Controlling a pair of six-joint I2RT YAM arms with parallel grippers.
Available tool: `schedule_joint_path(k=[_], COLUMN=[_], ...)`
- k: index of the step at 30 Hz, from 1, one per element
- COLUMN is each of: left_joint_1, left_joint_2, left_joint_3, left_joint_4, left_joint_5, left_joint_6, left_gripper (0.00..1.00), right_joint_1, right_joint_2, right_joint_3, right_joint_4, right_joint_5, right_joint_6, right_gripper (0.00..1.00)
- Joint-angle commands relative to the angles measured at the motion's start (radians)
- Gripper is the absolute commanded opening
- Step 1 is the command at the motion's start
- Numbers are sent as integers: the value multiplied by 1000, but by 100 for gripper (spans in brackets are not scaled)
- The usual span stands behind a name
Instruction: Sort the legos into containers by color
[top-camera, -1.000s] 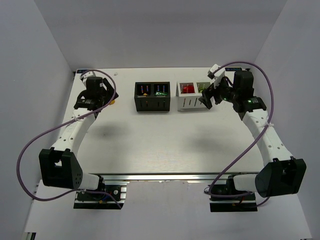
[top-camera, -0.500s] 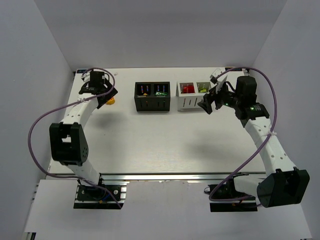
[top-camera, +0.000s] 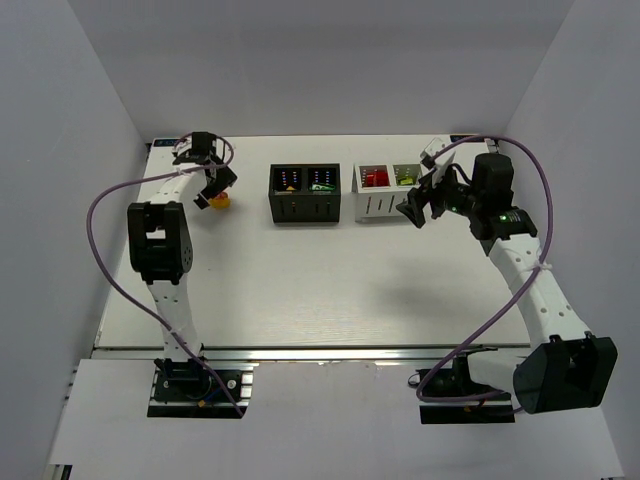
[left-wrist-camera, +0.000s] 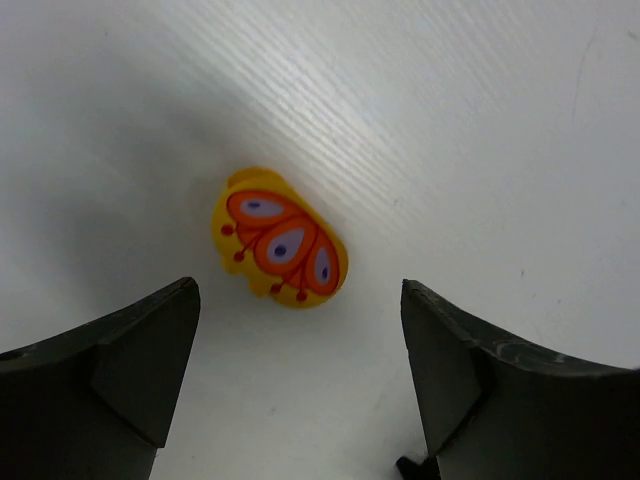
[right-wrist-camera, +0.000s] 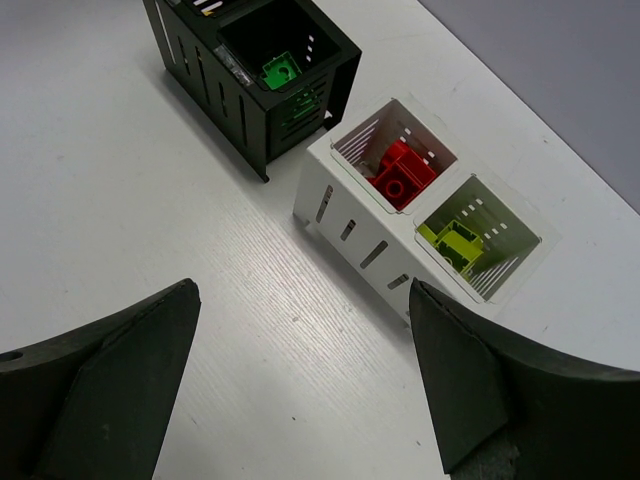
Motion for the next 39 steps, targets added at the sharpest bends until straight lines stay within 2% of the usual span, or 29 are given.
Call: schedule_joint_path(k=[1, 11, 15, 16, 18, 21, 22, 26, 28, 31, 36, 39], left_joint_1=[12, 18, 18, 17, 18, 18, 17, 15, 11, 2, -17, -55], left_joint_2=[36, 132, 137, 133, 119, 48, -4, -178, -251, -403, -603, -610], left_joint_3=[98, 154, 143, 140, 128, 60, 13, -156, -225, -358, -527, -534], left_joint_4=[-26, -29, -15, -21, -24, 8, 20, 161, 201, 269, 445, 500], left_joint_5=[-13, 1, 18, 13, 6, 13, 36, 182, 286, 348, 512, 564], left_joint_6=[-7, -67, -82, -93, -101, -105, -98, -44, -1, 46, 83, 97], left_gripper=[90, 84, 67, 59, 55, 47, 41, 28, 25, 19, 18, 17], right_joint_1=[-11, -49, -57, -58, -60, -63, -65, -65, -65, -65, -65, -65], right_joint_2=[15, 76, 104, 107, 113, 118, 116, 112, 109, 102, 84, 84], right_joint_3=[-4, 44, 59, 62, 62, 62, 60, 44, 37, 25, 13, 16], right_joint_4=[53, 59, 61, 59, 57, 53, 53, 56, 59, 56, 15, -18], right_joint_5=[-13, -33, -44, -45, -49, -52, -53, -64, -67, -73, -131, -174], right_joint_6=[2, 16, 27, 27, 27, 33, 33, 38, 41, 39, -13, -27], right_gripper=[89, 90, 90, 89, 89, 89, 89, 89, 89, 89, 89, 72])
